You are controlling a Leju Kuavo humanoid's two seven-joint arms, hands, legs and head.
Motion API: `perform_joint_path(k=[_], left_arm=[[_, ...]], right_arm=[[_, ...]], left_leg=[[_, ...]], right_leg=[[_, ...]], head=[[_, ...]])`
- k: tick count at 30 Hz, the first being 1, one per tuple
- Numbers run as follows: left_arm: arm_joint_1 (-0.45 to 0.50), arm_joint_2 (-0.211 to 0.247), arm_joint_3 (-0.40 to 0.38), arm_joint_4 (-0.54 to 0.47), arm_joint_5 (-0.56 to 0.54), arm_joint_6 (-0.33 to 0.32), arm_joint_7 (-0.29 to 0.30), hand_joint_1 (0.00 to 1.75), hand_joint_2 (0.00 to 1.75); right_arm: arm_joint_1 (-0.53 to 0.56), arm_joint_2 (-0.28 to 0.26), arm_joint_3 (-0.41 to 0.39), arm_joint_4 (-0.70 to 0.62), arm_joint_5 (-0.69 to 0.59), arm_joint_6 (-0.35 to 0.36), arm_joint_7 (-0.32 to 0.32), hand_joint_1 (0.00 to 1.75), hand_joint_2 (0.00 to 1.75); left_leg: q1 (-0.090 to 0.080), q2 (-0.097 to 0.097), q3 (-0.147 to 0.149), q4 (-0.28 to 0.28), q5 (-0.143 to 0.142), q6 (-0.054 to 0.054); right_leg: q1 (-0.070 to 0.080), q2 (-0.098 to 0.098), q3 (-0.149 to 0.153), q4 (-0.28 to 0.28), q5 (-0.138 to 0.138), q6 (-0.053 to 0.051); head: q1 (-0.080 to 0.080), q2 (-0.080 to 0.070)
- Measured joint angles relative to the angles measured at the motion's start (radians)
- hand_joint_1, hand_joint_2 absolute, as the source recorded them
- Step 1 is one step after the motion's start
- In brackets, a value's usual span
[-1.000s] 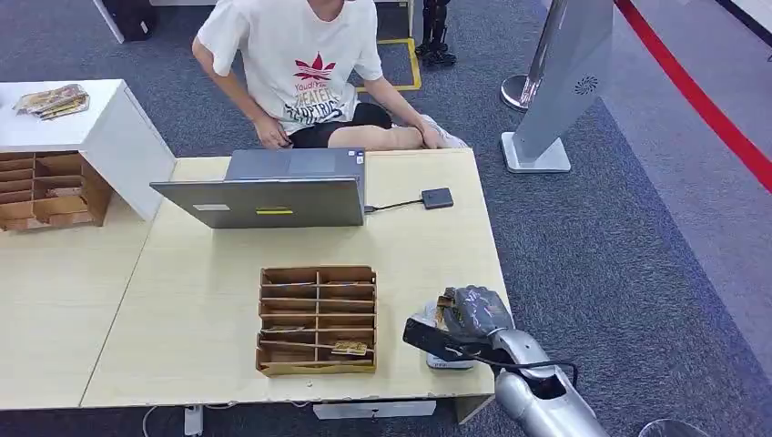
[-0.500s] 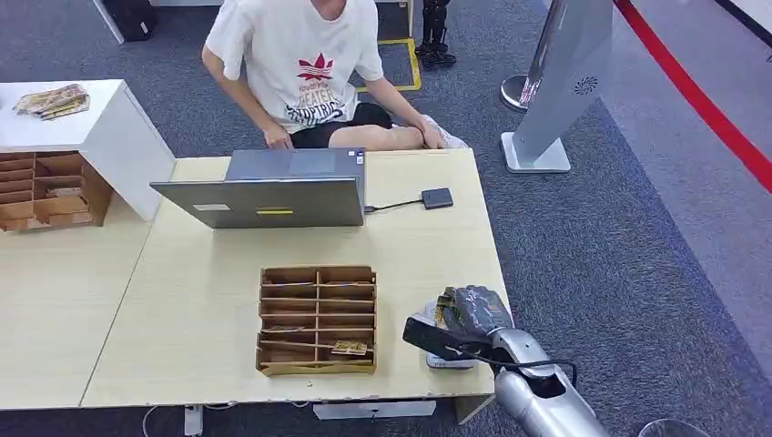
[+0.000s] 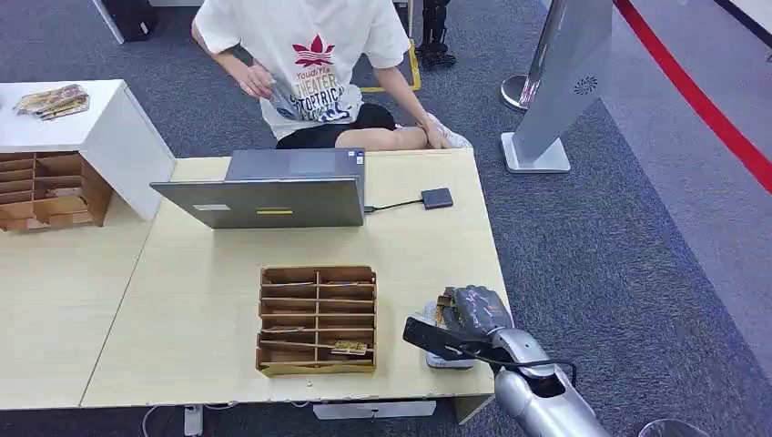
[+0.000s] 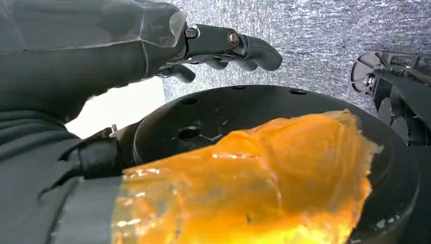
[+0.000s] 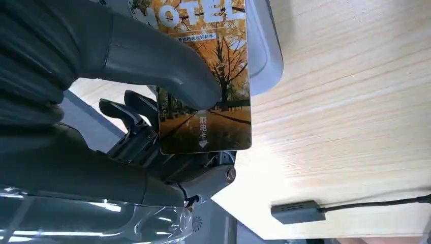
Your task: Pass the card to the sensor for recognition and then transmit it.
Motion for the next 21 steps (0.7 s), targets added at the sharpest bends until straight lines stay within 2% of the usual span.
perform_joint_path(k=[21], left_arm=[[0.0, 0.0, 0.0, 0.0, -0.001, 0.001, -0.001, 0.0, 0.0]], right_arm=[[-0.002, 0.0, 0.001, 0.002, 0.0, 0.0, 0.0, 1.75, 1.75]], left_leg=[[0.0, 0.0, 0.0, 0.0, 0.0, 0.0]], right_leg=[[0.0, 0.0, 0.0, 0.0, 0.0, 0.0]], head=[[0.0, 0.0]])
